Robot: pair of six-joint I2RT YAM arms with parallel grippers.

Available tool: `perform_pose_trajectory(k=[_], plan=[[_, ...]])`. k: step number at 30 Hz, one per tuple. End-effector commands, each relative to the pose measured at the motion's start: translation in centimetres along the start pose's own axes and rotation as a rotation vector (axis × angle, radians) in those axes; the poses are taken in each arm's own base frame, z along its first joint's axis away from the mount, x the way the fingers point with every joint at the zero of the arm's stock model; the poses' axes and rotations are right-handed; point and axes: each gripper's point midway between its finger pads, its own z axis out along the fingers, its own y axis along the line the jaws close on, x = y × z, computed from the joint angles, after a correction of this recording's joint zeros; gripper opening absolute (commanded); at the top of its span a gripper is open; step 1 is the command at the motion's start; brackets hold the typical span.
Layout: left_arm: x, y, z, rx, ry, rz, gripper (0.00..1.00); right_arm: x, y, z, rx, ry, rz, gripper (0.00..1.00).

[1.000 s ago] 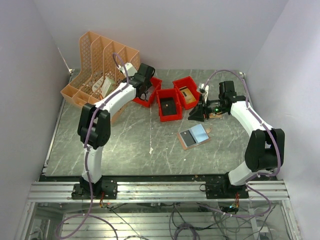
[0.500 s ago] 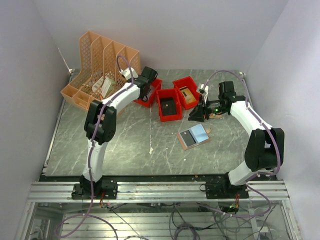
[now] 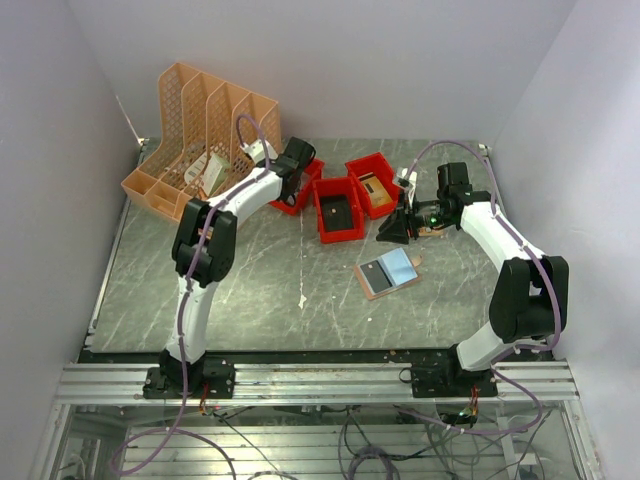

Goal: Put the credit cards into the card holder
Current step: Pick up the credit card from the storage box.

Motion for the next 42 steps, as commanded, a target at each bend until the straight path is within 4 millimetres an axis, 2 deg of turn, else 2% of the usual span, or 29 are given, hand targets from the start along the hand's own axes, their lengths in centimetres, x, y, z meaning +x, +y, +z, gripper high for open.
perform_pose_trajectory(k=[1,18,25,29,36,37,42], plan=[[-2.1,-0.8,-1.9,0.059,-0.026,-0.047,0.07,0.0,-0.1,-0.1,0.001,0.001,-0.008,0.35],[-6.4,-0.2,-9.7,0.279,-0.077,-0.024,0.07,-0.4,0.5,-0.2,-0.017,-0.017,-0.027,0.35],[-6.1,1.8,-12.7,0.380,-0.078,0.060,0.07,-0.9,1.3,-0.5,-0.038,-0.040,-0.067,0.35],[-6.3,2.4,-15.5,0.525,-0.101,0.107,0.07,-1.2,1.7,-0.6,-0.051,-0.052,-0.090,0.35],[-4.5,3.6,-19.8,0.798,-0.110,0.166,0.07,-1.7,2.7,-0.9,-0.079,-0.085,-0.136,0.35],[-4.2,3.4,-20.9,0.864,-0.107,0.183,0.07,-1.8,2.9,-0.9,-0.085,-0.091,-0.146,0.36],[-0.6,3.8,-23.2,1.068,-0.025,0.259,0.07,-1.8,3.6,-1.0,-0.107,-0.105,-0.181,0.36]])
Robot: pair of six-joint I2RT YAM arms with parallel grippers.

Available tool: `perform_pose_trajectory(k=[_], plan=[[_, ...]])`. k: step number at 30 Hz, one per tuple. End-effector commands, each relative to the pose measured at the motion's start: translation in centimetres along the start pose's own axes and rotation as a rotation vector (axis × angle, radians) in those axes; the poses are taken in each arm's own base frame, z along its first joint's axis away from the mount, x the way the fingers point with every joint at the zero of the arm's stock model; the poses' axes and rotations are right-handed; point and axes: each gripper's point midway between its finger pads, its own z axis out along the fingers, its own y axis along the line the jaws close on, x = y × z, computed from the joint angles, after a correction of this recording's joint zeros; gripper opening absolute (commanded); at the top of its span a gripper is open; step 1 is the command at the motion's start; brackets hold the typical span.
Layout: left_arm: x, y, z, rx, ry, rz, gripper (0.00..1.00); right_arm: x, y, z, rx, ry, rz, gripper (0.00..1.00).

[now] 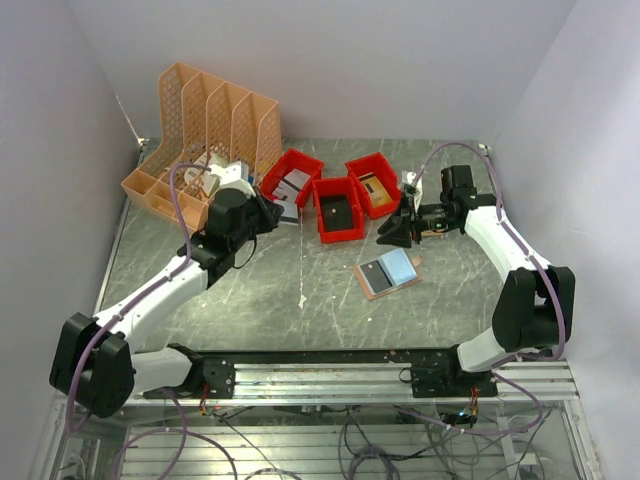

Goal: Put the credit cards into the card holder
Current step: Pick up the credit card from the storage box.

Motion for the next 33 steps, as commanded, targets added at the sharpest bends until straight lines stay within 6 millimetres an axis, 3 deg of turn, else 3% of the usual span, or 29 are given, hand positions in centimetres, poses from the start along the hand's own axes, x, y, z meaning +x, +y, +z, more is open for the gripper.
perform_pose_trajectory(k=[1,13,21,33], plan=[[1.6,-4.6,-1.7,0.321,0.034,0.068,0.07,-0.7,1.3,-0.3,-0.038,-0.035,-0.062,0.35],[9.8,-6.7,-4.8,0.586,0.149,0.284,0.07,0.3,3.0,-0.5,-0.097,-0.021,-0.226,0.37],[12.2,-10.5,-6.1,0.714,0.113,0.474,0.07,1.2,5.2,-0.6,-0.178,-0.031,-0.326,0.42],[14.0,-13.7,-6.8,0.853,0.098,0.649,0.07,1.4,5.7,-0.5,-0.204,-0.017,-0.330,0.44]])
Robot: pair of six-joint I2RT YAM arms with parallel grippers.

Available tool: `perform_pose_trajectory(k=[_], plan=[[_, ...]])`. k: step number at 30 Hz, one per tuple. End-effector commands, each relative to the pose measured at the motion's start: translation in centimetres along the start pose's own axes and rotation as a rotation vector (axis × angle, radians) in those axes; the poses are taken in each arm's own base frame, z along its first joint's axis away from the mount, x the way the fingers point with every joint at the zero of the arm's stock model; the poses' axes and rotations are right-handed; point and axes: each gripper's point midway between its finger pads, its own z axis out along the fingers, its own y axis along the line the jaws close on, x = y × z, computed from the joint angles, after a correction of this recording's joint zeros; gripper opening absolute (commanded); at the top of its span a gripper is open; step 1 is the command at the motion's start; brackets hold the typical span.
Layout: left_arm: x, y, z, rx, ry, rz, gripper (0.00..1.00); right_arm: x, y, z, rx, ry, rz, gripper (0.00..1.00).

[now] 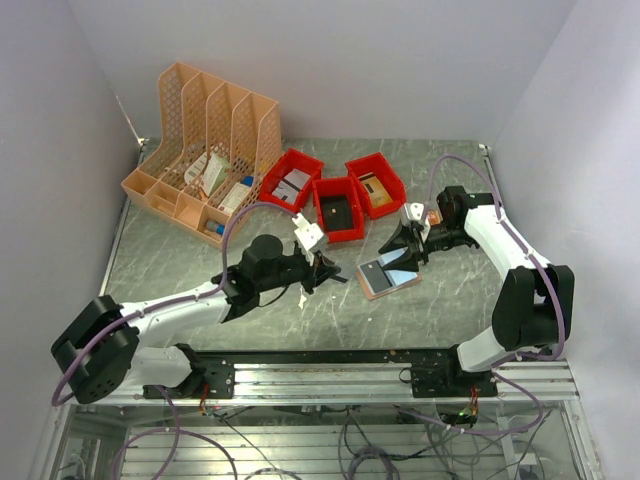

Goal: Put the credit cards into the card holder
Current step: Pick up the credit card from the storage box.

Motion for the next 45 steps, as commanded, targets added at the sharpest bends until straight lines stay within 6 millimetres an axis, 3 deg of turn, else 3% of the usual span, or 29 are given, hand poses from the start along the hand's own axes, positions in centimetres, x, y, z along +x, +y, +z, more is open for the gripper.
perform_pose_trajectory(k=[1,10,17,20,32,35,37,40,42,45], plan=[[-2.7,-1.3,1.1,0.062,-0.079,0.104,0.07,-0.9,-0.1,0.1,-0.007,-0.025,-0.026,0.45],[-3.6,-3.0,2.6,0.151,-0.083,0.142,0.07,-0.9,-0.1,2.6,-0.040,0.004,-0.013,0.45],[-3.1,-3.5,3.8,0.202,-0.042,0.135,0.07,-0.3,0.5,4.4,-0.081,0.047,-0.006,0.43],[-3.0,-3.4,4.2,0.208,-0.032,0.129,0.07,-0.2,0.8,4.7,-0.105,0.053,-0.004,0.38],[-3.5,-3.0,4.2,0.176,-0.052,0.130,0.07,0.2,1.7,5.5,-0.180,0.078,0.022,0.00],[-3.9,-2.3,3.9,0.124,-0.077,0.087,0.14,-0.3,1.5,5.6,-0.183,0.068,0.054,0.00],[-4.5,-1.5,3.3,0.078,-0.110,0.035,0.24,-0.4,1.1,5.6,-0.178,0.065,0.087,0.00],[-6.0,-0.4,1.4,0.027,-0.224,-0.084,0.44,-0.5,0.4,5.2,-0.150,0.061,0.154,0.00],[-6.0,0.6,-0.5,-0.001,-0.310,-0.199,0.58,-0.7,-0.2,4.9,-0.128,0.051,0.191,0.00],[-6.6,1.7,-3.0,0.009,-0.434,-0.355,0.64,-1.2,-0.8,4.6,-0.103,0.021,0.252,0.00]])
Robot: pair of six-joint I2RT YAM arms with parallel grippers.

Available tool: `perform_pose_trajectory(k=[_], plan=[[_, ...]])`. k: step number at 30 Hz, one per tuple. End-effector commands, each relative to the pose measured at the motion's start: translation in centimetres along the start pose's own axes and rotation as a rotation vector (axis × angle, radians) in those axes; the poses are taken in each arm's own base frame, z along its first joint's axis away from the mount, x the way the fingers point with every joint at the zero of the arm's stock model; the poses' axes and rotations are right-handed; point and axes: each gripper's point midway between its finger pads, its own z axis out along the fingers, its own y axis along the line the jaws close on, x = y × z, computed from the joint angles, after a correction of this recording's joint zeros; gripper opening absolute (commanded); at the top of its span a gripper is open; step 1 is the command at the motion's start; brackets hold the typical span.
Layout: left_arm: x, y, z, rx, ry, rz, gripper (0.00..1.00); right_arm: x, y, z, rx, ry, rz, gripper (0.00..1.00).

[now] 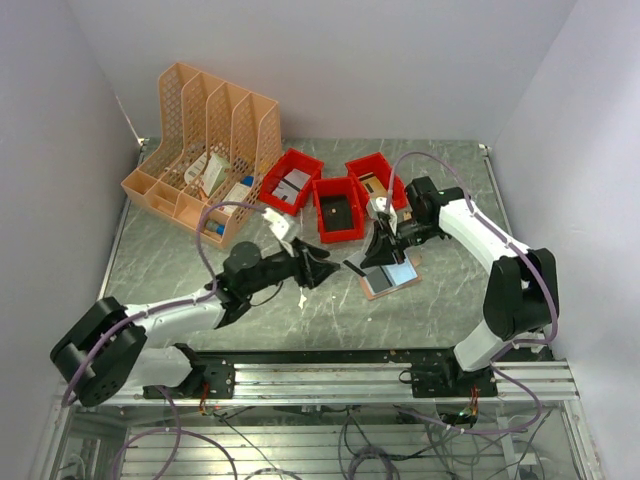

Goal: Put the credit cards into the card holder
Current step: Pick up the credit card from the storage box.

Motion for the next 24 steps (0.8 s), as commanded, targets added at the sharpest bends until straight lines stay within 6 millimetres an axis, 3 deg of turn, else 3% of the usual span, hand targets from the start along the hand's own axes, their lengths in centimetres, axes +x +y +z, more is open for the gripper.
perform_pose_trajectory(k=[1,5,9,13,24], plan=[[-5.0,0.6,-2.7,0.018,-0.299,-0.243,0.65,-1.8,-1.0,-0.7,0.032,-0.082,0.114,0.00],[-5.2,0.0,-3.6,0.108,-0.377,-0.377,0.77,-3.4,-1.7,-1.0,0.034,-0.185,0.275,0.00],[-5.5,-0.2,-3.6,0.177,-0.449,-0.454,0.97,-4.8,-1.6,-1.2,0.001,-0.277,0.398,0.00],[-4.0,0.4,-1.8,0.181,-0.409,-0.518,0.98,-5.5,-1.3,-1.4,-0.054,-0.333,0.492,0.00],[-4.6,0.2,0.0,0.203,-0.412,-0.506,0.99,-5.0,-1.3,-1.1,-0.057,-0.329,0.516,0.00]])
